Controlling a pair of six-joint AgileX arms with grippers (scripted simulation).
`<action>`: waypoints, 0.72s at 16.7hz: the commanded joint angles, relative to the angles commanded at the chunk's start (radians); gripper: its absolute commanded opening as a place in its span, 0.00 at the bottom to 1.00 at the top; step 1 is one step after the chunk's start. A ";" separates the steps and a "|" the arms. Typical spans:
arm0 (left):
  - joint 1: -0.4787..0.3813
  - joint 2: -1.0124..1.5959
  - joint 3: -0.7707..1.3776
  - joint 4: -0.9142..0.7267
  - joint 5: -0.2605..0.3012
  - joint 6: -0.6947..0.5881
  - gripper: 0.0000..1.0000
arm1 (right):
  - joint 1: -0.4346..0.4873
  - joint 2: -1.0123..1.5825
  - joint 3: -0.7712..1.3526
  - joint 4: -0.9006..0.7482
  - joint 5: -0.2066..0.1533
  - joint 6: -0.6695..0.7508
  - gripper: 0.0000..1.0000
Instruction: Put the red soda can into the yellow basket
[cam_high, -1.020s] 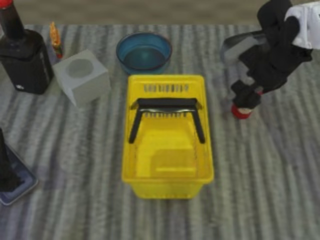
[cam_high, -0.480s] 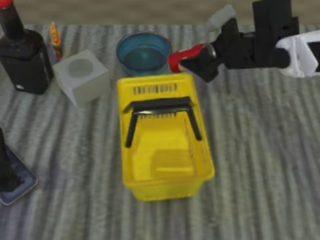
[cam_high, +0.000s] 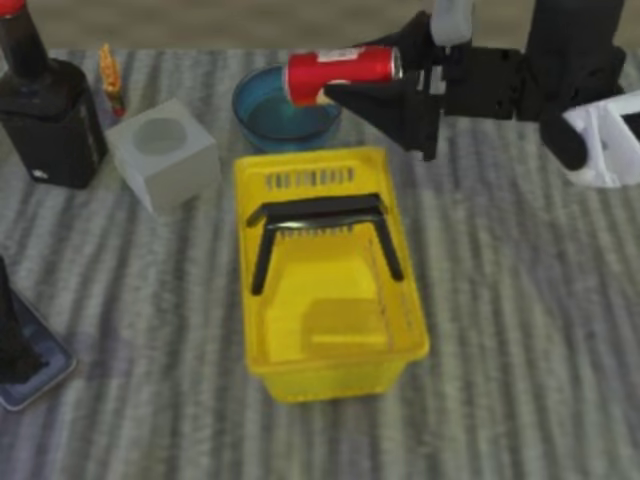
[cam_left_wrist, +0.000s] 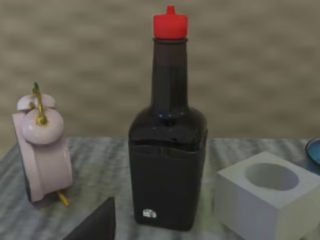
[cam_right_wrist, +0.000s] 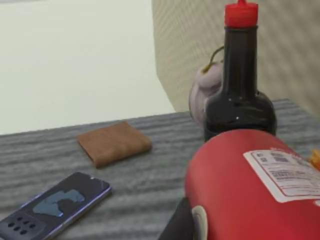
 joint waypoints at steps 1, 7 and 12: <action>0.000 0.000 0.000 0.000 0.000 0.000 1.00 | 0.002 -0.012 -0.010 0.038 -0.025 0.011 0.00; 0.000 0.000 0.000 0.000 0.000 0.000 1.00 | 0.005 -0.030 -0.022 0.090 -0.062 0.025 0.00; 0.000 0.000 0.000 0.000 0.000 0.000 1.00 | 0.004 0.042 -0.030 0.163 -0.065 0.024 0.00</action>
